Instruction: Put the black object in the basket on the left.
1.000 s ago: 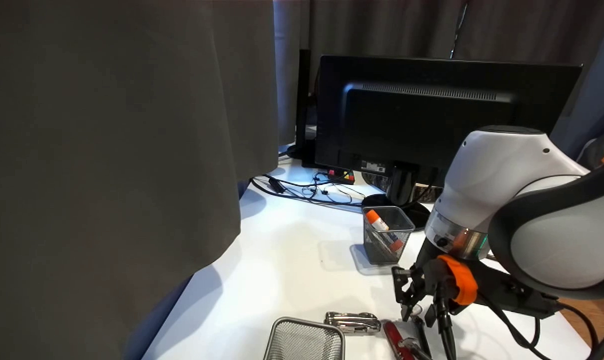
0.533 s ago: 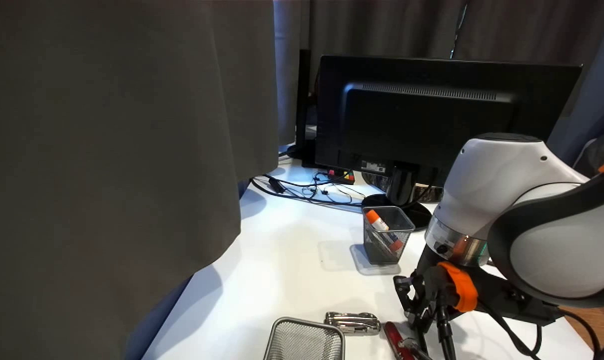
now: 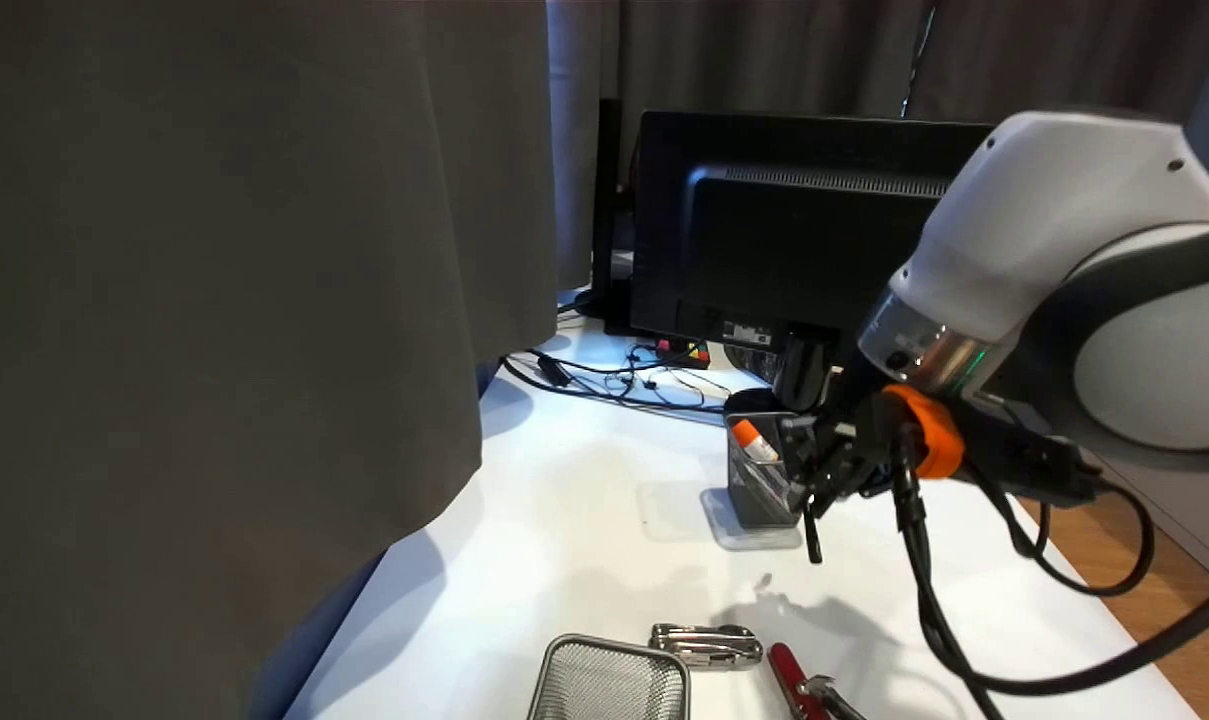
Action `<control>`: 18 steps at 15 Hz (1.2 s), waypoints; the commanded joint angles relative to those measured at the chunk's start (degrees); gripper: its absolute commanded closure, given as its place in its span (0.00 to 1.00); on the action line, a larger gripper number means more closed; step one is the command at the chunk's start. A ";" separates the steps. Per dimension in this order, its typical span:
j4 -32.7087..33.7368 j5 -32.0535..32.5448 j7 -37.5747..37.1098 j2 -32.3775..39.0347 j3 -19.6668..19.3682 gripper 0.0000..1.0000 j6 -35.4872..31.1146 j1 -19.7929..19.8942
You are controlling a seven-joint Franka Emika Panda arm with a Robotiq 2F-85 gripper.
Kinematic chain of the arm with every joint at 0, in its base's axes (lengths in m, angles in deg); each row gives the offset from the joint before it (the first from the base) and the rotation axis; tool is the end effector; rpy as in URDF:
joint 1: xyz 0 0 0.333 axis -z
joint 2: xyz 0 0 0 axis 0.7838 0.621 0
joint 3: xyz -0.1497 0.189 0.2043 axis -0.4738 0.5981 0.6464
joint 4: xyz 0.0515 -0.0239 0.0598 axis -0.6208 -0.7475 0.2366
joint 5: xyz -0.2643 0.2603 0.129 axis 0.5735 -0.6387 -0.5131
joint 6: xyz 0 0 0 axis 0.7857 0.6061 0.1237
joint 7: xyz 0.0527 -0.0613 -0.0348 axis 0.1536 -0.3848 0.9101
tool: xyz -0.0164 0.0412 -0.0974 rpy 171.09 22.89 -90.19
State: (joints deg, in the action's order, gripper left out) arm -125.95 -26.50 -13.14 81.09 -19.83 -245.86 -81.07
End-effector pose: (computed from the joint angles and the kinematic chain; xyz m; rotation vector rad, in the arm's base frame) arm 0.5541 0.2892 0.2020 -2.8793 0.6279 -0.3216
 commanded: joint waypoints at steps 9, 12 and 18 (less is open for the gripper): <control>-0.02 2.69 3.56 -5.74 2.08 0.82 -0.86 0.49; -0.02 2.68 3.56 -5.64 2.04 0.82 -0.86 0.54; 6.58 3.64 11.26 -2.84 7.21 0.96 -0.42 -1.32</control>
State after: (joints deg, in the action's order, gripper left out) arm -123.40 -23.96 -5.72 76.62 -15.28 -246.84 -81.65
